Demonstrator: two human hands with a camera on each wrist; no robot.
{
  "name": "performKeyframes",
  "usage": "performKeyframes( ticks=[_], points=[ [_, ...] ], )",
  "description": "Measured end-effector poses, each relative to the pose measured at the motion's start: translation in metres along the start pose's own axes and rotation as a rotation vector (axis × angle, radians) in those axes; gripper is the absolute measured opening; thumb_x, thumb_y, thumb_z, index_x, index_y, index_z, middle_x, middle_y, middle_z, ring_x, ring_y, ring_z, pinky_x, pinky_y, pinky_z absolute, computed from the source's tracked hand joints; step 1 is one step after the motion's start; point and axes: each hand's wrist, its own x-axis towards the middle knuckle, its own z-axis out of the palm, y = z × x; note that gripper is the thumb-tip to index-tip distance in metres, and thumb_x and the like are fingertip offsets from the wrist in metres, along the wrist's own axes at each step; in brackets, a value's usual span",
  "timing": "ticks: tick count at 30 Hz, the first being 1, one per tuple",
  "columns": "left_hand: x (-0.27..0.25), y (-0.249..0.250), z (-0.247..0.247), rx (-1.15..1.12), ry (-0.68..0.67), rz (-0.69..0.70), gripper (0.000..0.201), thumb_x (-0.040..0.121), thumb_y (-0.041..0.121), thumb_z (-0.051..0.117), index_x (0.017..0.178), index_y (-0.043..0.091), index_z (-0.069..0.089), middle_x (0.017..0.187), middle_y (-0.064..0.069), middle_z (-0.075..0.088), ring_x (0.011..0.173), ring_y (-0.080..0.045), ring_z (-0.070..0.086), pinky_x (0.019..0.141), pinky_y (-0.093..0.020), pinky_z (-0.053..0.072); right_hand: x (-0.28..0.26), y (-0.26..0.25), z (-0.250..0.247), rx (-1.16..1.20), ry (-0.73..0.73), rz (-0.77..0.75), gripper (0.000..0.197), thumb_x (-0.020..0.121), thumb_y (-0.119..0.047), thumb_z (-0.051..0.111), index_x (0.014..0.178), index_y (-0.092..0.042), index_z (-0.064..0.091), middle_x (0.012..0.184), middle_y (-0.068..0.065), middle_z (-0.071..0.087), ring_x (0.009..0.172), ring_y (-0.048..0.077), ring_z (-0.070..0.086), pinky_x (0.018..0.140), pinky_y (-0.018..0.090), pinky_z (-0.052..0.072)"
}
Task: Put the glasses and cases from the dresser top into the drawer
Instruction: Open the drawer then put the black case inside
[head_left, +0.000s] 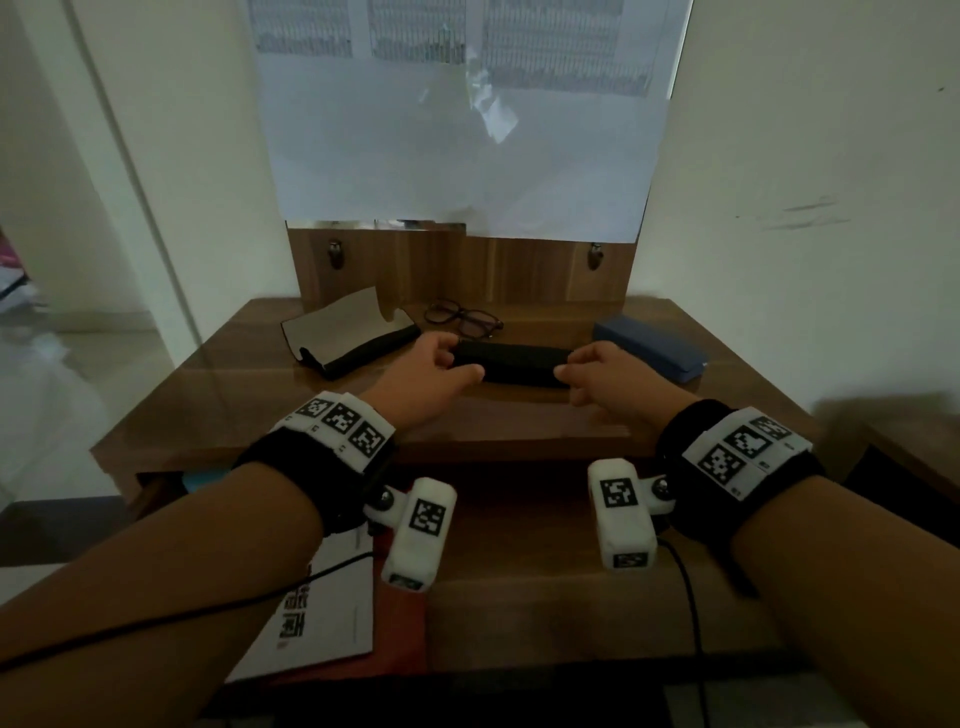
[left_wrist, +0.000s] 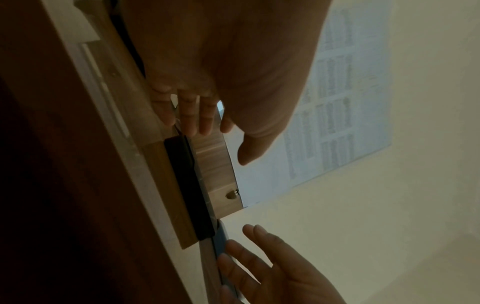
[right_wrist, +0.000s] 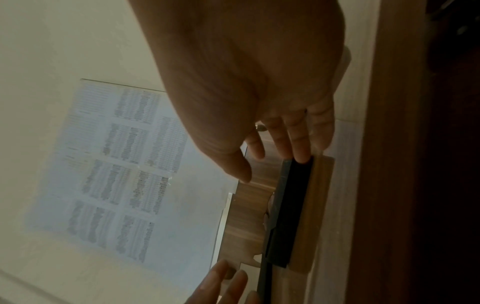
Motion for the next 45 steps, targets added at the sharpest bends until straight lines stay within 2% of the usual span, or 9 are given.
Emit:
performKeyframes(
  ticks=[6,11,17,22,25,28,33,42,45],
  points=[
    [0.047,-0.002,-0.001,0.112,0.010,-0.126,0.058,0.092,0.032,0.057,0.145,0.016,0.037,0.151,-0.005,0.037,0.137,-0.024,0.037,0.109,-0.034,0.031,0.048,0.001,0.001,0.147,0.084,0.088,0.050,0.090,-0.027,0.060,0.135,-0.010,0.044,0.098,0.006,0.056,0.080,0.019,0.054,0.056,0.028,0.041],
    [0.068,-0.001,0.003,0.047,0.078,-0.170,0.039,0.088,0.009,0.061,0.125,0.005,0.051,0.128,-0.016,0.056,0.118,-0.032,0.052,0.096,-0.038,0.041,0.071,0.000,0.002,0.163,0.093,0.175,0.013,0.090,-0.022,0.059,0.092,-0.009,0.061,0.072,0.006,0.051,0.060,0.019,0.047,0.055,0.032,0.038],
    [0.083,-0.007,0.007,0.049,0.104,-0.189,0.046,0.096,0.004,0.044,0.141,0.006,0.036,0.135,-0.021,0.050,0.122,-0.035,0.050,0.097,-0.037,0.040,0.079,0.000,0.006,0.133,0.073,0.241,0.014,0.094,-0.023,0.056,0.103,-0.013,0.056,0.082,0.005,0.053,0.068,0.017,0.049,0.056,0.027,0.039],
    [0.078,-0.002,0.012,0.059,0.021,-0.207,0.051,0.099,0.038,0.040,0.136,0.004,0.049,0.136,-0.020,0.053,0.125,-0.036,0.051,0.106,-0.046,0.041,0.081,-0.002,0.012,0.072,0.089,0.229,0.036,0.092,-0.027,0.059,0.124,-0.010,0.054,0.086,0.004,0.054,0.071,0.017,0.051,0.064,0.030,0.043],
    [0.081,-0.002,0.015,-0.087,0.113,-0.285,0.048,0.102,0.009,0.031,0.150,0.010,0.025,0.140,-0.023,0.045,0.127,-0.036,0.046,0.106,-0.040,0.038,0.078,-0.001,0.012,0.086,0.094,0.192,0.042,0.091,-0.021,0.062,0.130,-0.008,0.052,0.083,0.001,0.053,0.070,0.015,0.051,0.066,0.030,0.043],
    [0.077,0.001,0.012,-0.134,0.187,-0.202,0.054,0.099,0.004,0.036,0.151,0.011,0.021,0.141,-0.021,0.046,0.128,-0.034,0.046,0.102,-0.037,0.037,0.074,0.000,0.010,0.069,0.076,0.173,0.042,0.087,-0.014,0.067,0.126,-0.008,0.054,0.105,0.008,0.062,0.083,0.019,0.055,0.070,0.030,0.044],
    [0.062,0.001,0.010,-0.079,0.127,-0.180,0.047,0.092,0.034,0.056,0.133,0.010,0.052,0.136,-0.012,0.055,0.124,-0.030,0.053,0.105,-0.040,0.042,0.066,0.000,0.006,0.008,0.107,0.124,0.069,0.080,-0.007,0.073,0.140,-0.012,0.041,0.136,0.011,0.051,0.116,0.027,0.054,0.082,0.031,0.047],
    [0.042,-0.009,0.004,0.038,0.163,-0.108,0.057,0.085,0.029,0.069,0.136,0.015,0.047,0.134,-0.004,0.054,0.121,-0.020,0.052,0.088,-0.024,0.038,0.045,0.012,-0.004,-0.003,0.122,0.013,0.067,0.073,-0.011,0.081,0.131,-0.015,0.048,0.131,0.007,0.056,0.116,0.025,0.055,0.096,0.037,0.048],
    [0.031,-0.007,0.005,0.039,0.155,-0.094,0.058,0.086,0.032,0.068,0.136,0.014,0.046,0.134,-0.005,0.054,0.122,-0.020,0.052,0.090,-0.026,0.040,0.036,0.015,-0.007,-0.028,0.099,0.004,0.067,0.074,-0.013,0.080,0.132,-0.013,0.048,0.131,0.008,0.056,0.109,0.021,0.056,0.086,0.032,0.047]
  ],
)
